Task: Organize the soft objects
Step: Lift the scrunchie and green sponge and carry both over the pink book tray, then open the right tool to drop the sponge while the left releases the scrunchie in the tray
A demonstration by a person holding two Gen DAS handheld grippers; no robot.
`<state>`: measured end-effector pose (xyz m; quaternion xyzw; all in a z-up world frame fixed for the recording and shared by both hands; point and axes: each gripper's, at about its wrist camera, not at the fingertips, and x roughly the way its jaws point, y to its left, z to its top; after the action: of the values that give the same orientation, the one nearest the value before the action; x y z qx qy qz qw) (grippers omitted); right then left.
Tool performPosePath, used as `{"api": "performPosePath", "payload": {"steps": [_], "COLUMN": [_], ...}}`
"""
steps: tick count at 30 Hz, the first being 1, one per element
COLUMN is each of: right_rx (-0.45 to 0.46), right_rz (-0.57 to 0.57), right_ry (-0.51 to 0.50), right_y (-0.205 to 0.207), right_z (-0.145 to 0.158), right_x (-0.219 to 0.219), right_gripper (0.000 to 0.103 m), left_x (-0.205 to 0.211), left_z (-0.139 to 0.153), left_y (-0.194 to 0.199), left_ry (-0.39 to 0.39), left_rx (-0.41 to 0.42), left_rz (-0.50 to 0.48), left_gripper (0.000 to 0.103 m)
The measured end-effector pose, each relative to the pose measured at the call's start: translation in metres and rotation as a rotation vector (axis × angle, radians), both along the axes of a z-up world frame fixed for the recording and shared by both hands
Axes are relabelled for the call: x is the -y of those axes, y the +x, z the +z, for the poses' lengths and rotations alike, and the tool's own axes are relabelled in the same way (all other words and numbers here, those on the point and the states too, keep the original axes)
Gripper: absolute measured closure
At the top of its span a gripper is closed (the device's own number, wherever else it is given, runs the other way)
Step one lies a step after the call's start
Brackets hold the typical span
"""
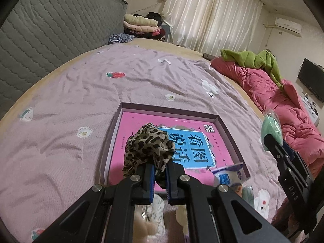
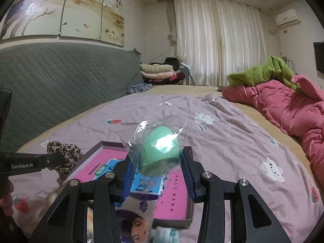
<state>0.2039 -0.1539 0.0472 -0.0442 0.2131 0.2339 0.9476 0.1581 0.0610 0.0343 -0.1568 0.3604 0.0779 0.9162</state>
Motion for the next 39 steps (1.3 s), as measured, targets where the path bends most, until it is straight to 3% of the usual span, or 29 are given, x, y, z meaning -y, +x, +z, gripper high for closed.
{"api": "performPosePath", "payload": {"steps": [9,18,27,39], "right_rx": [-0.052,-0.215,-0.342,-0.412], "right_rz": [-0.016,-0.002,0.035,0.053], "right_ry": [-0.030,-0.083,-0.095,-0.225], "right_y": [0.034,0.064,0.069,0.068], "right_z": [-0.014,-0.047,-0.067,-0.081], "right_x": [0.004,0.001,-0.003,-0.015], "right_gripper": [0.059,0.059,0.059,0.058], "left_x": [-0.005,-0.007,-0.011,-0.011], "left_z": [-0.016,-0.038,-0.052,-0.057], "left_y": [0.030,0.042,0.042,0.044], "left_ry": [-0.002,-0.018,-0.026,-0.002], "left_rx": [-0.048,-0.107,-0.148,-0.182], "left_rz": [0.000,-0.008,0.002,0.004], "left_gripper": [0.095,0.095,0.095,0.094]}}
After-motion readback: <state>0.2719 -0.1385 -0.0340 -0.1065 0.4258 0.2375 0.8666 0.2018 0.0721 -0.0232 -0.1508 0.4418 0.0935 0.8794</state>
